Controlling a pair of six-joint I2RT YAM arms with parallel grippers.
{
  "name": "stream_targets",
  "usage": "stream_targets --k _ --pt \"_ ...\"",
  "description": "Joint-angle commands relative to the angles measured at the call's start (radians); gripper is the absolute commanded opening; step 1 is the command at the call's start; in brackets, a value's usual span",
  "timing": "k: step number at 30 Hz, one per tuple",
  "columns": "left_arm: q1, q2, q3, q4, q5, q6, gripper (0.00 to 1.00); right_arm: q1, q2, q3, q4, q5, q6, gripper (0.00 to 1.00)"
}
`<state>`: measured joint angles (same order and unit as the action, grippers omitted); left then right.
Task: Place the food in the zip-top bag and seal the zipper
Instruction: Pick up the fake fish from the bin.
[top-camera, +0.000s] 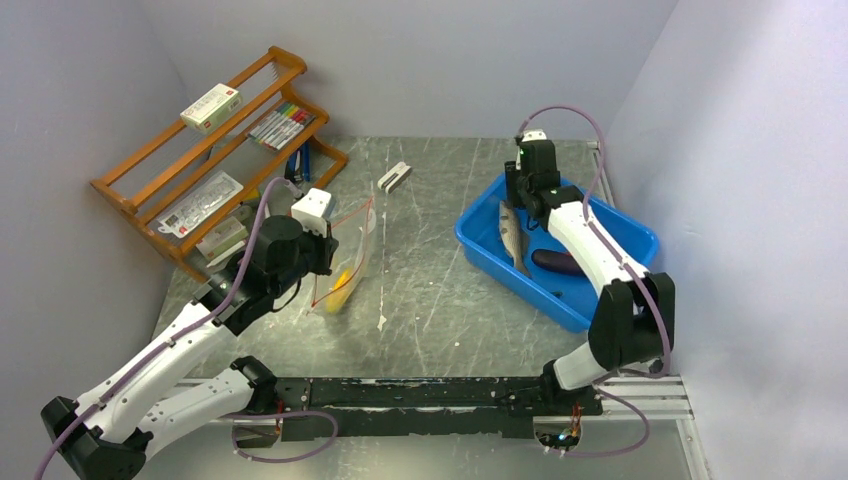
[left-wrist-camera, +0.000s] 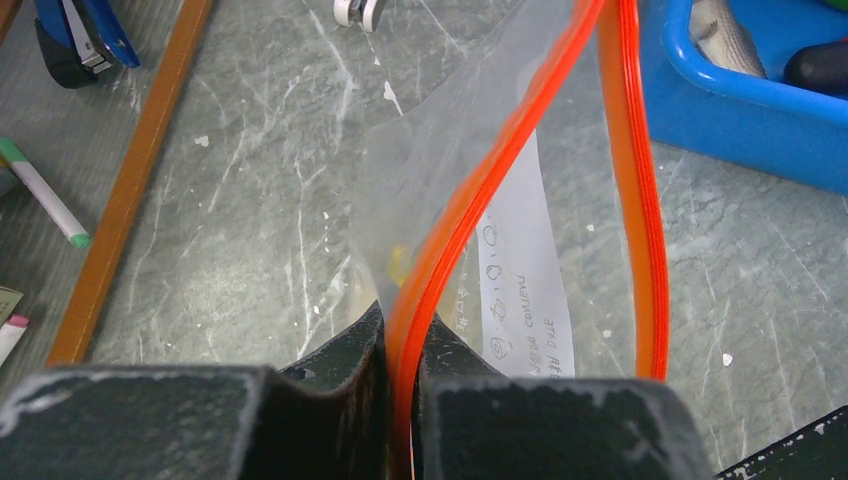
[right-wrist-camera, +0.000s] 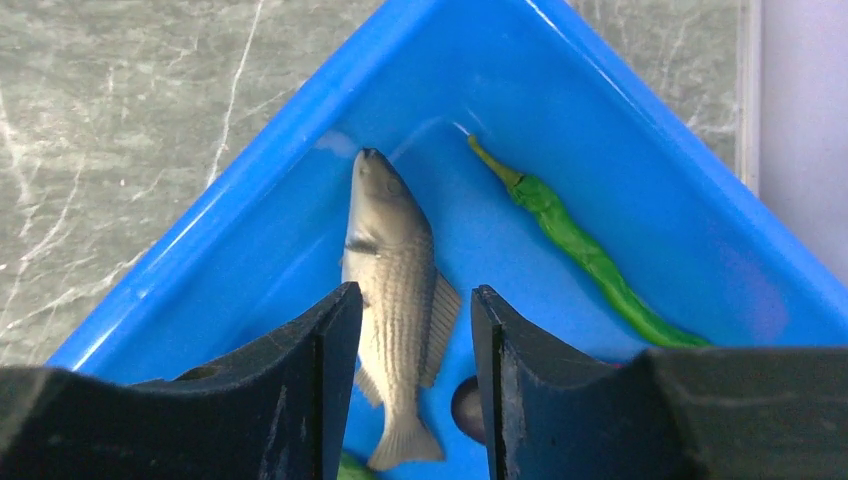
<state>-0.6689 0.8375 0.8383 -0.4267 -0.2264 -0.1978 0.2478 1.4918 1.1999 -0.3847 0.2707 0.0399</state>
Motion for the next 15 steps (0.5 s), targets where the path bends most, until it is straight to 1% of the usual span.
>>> stream_targets --k 1,7,10,15 --pt "0.006 -0.006 -0.005 0.040 -0.012 0.010 0.07 -0.050 0.083 -0.010 0.078 -0.088 -0.024 0.45" --pt "0.006 -0.013 -0.009 0.037 -0.014 0.009 0.07 -0.135 0.182 -0.014 0.157 -0.248 -0.023 0.45" --pt "0.006 -0.014 -0.009 0.040 -0.017 0.010 0.07 -0.148 0.212 -0.024 0.207 -0.276 -0.032 0.45" --pt "0.006 -0.011 -0.008 0.035 -0.021 0.012 0.07 -0.153 0.288 -0.008 0.237 -0.337 -0.043 0.43"
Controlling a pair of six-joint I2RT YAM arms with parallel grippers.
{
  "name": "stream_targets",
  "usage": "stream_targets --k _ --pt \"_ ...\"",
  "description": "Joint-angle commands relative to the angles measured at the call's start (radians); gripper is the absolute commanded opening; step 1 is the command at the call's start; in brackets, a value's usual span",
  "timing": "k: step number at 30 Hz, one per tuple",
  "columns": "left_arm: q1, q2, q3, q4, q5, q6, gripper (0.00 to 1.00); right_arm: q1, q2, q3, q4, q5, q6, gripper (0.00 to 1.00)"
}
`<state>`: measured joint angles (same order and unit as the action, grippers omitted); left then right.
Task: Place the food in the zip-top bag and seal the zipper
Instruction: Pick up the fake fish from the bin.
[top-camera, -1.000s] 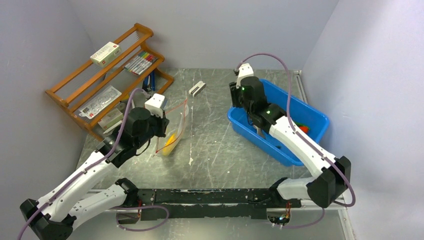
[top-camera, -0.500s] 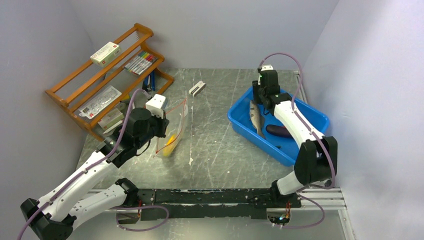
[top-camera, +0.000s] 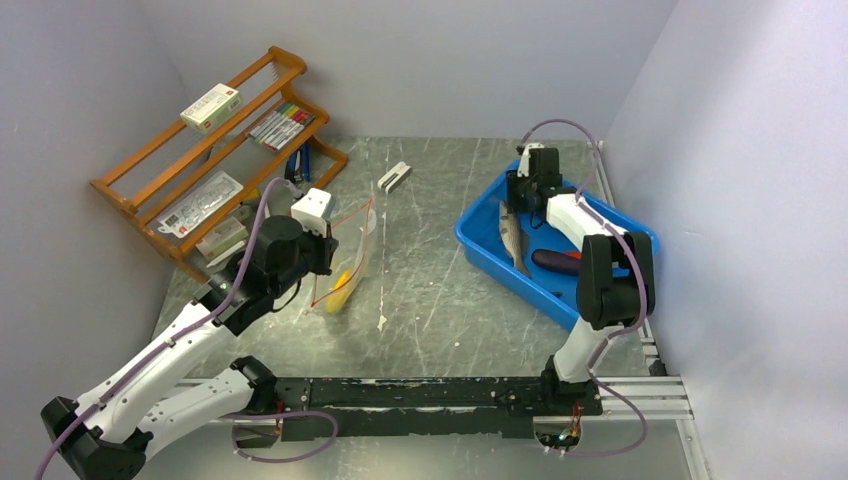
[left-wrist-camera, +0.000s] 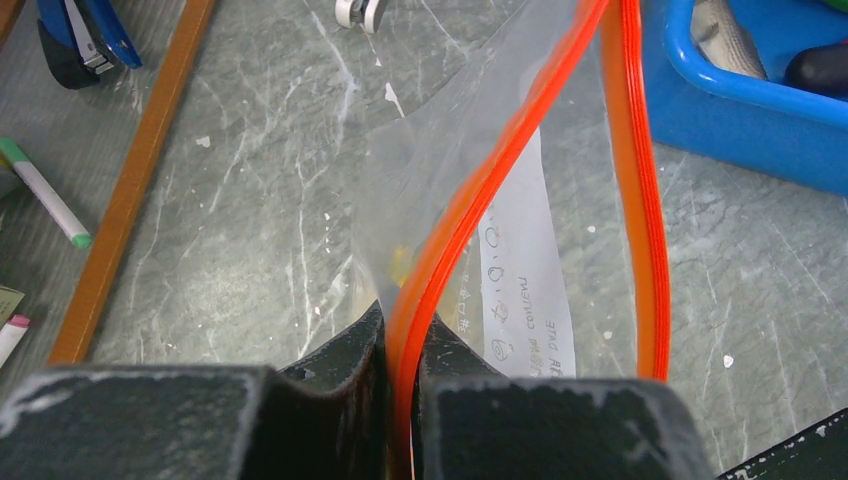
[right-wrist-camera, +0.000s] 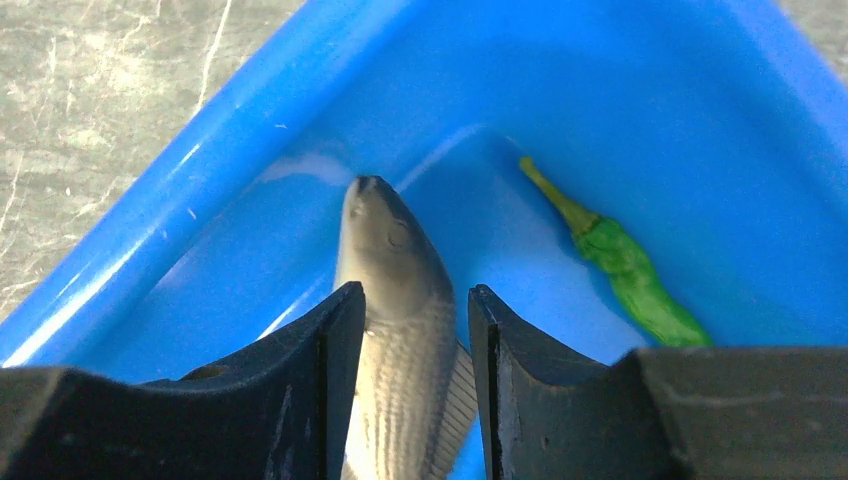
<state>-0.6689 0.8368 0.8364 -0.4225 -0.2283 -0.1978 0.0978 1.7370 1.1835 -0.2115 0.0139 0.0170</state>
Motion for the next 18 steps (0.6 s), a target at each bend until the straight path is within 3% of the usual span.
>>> stream_targets --k 1,18 --pt "0.006 -0.011 -0.008 0.032 -0.020 0.012 0.07 -0.004 0.054 0.015 0.065 -0.086 -0.024 0.43" --pt "0.006 -0.016 -0.010 0.029 -0.023 0.011 0.07 -0.007 0.151 0.026 0.076 -0.109 -0.053 0.52"
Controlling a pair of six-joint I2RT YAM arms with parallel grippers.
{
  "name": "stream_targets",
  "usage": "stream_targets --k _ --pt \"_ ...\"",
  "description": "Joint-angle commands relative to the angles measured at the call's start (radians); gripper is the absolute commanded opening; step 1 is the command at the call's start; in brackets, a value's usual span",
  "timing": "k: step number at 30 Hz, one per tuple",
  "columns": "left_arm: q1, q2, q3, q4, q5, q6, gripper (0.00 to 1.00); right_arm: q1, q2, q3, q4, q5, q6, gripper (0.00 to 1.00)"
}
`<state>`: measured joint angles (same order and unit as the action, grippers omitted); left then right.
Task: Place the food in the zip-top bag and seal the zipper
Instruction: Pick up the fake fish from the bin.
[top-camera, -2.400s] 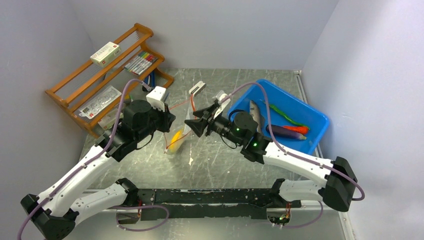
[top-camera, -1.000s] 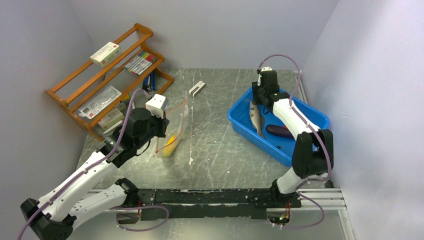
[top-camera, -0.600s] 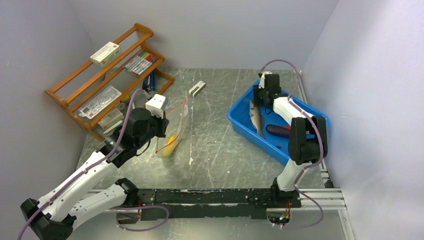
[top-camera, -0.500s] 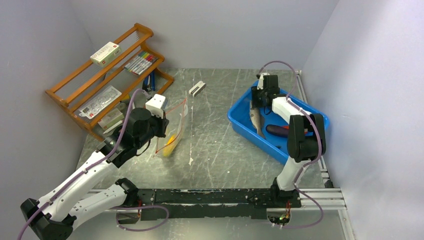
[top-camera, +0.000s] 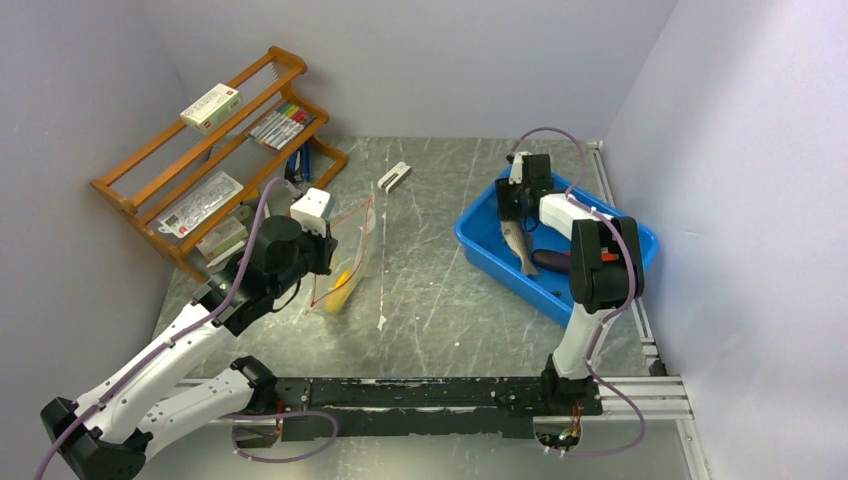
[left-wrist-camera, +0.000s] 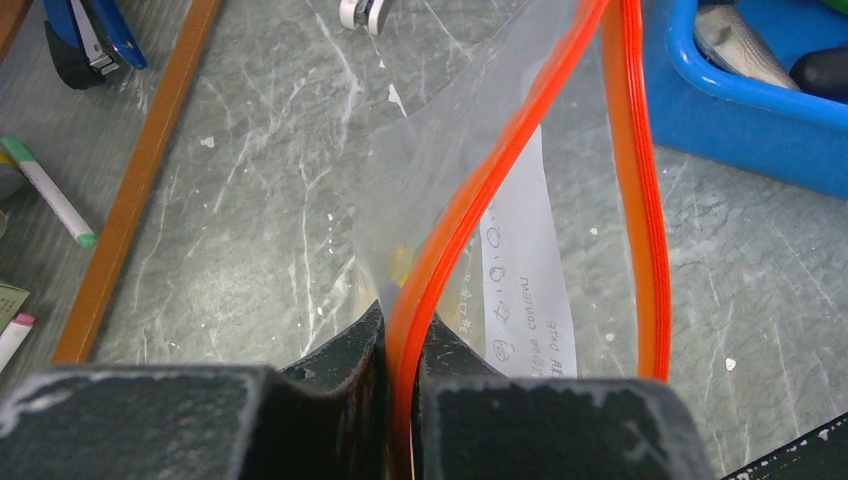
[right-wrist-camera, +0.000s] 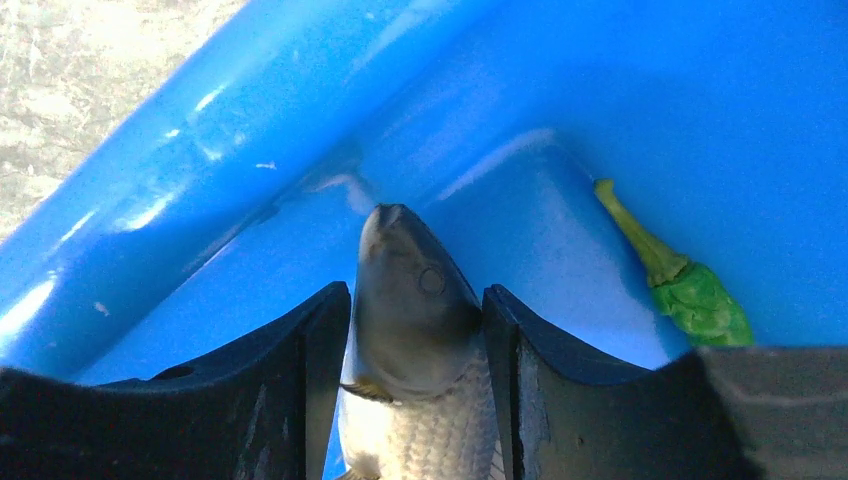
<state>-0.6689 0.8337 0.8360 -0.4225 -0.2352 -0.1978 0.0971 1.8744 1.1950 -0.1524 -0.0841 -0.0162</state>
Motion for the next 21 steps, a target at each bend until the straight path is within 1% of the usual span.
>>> stream_targets --k 1,4,8,10,21 --pt "0.006 -0.013 -0.010 0.030 -0.016 0.011 0.07 -0.006 0.013 0.012 0.017 -0.009 -0.021 0.51" --pt "0.006 -0.013 -0.010 0.029 -0.016 0.009 0.07 -0.006 -0.002 0.005 0.023 -0.003 -0.021 0.47" --pt "0.006 -0.017 -0.010 0.029 -0.021 0.009 0.07 -0.005 -0.034 -0.008 0.033 0.012 -0.020 0.36" --pt "0.006 -0.019 -0.012 0.028 -0.023 0.009 0.07 -0.005 -0.053 -0.012 0.035 0.012 -0.017 0.32" --pt "0.006 -0.028 -0.011 0.028 -0.023 0.007 0.07 -0.002 -0.178 -0.059 0.023 0.010 0.023 0.27"
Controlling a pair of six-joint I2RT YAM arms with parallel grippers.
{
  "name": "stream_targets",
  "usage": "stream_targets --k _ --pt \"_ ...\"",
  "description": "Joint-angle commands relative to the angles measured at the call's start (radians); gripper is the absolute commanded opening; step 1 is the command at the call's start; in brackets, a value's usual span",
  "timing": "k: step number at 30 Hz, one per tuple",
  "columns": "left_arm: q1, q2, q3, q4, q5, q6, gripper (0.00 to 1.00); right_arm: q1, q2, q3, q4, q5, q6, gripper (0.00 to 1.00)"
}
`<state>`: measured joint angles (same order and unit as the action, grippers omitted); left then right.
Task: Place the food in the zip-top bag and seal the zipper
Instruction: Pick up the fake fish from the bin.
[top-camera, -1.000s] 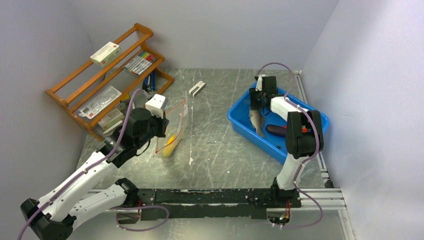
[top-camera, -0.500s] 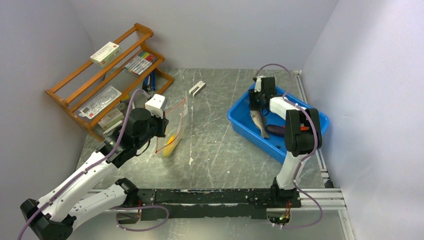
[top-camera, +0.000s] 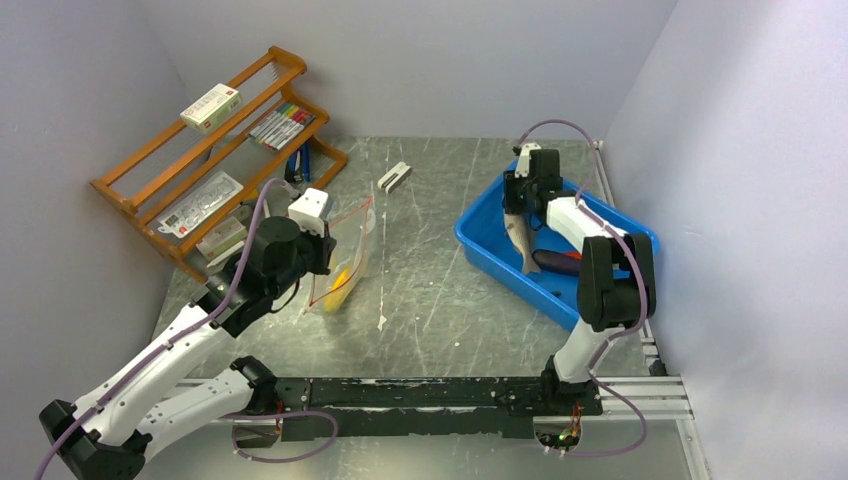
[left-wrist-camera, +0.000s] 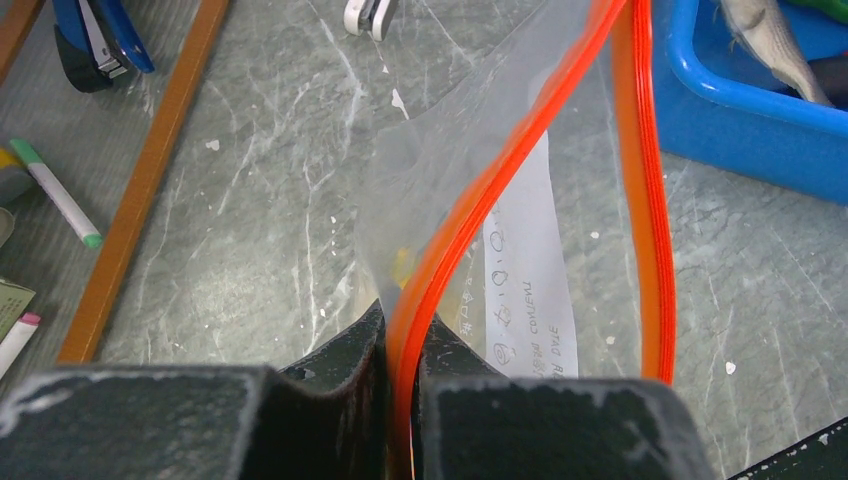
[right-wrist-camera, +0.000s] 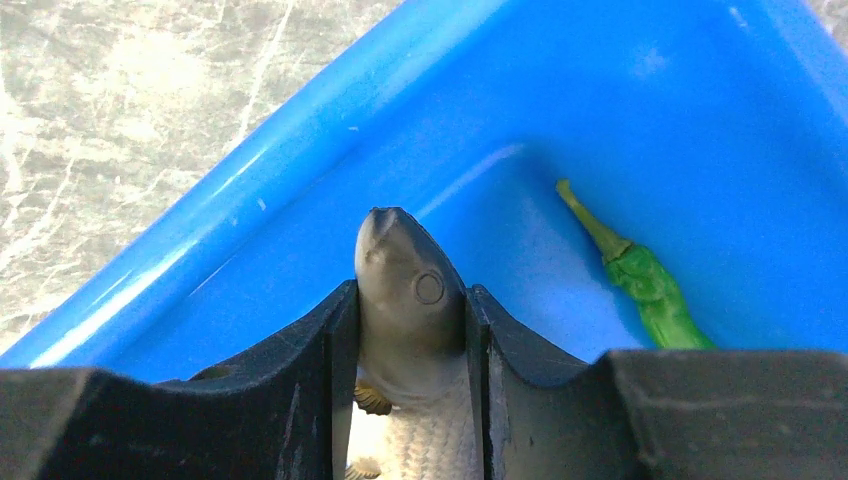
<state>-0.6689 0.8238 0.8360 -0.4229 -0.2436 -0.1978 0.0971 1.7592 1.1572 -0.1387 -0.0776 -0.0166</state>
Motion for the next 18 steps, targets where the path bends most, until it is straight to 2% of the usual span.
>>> stream_targets --k 1,10,18 --pt "0.006 -0.020 -0.013 0.029 -0.015 0.007 0.07 0.000 -0.075 -0.025 0.001 0.008 0.032 0.27" --pt "0.006 -0.020 -0.014 0.032 -0.011 0.004 0.07 0.049 -0.247 -0.061 -0.032 0.076 0.095 0.25" --pt "0.006 -0.019 -0.016 0.033 -0.005 0.004 0.07 0.167 -0.437 -0.069 -0.038 0.188 0.077 0.23"
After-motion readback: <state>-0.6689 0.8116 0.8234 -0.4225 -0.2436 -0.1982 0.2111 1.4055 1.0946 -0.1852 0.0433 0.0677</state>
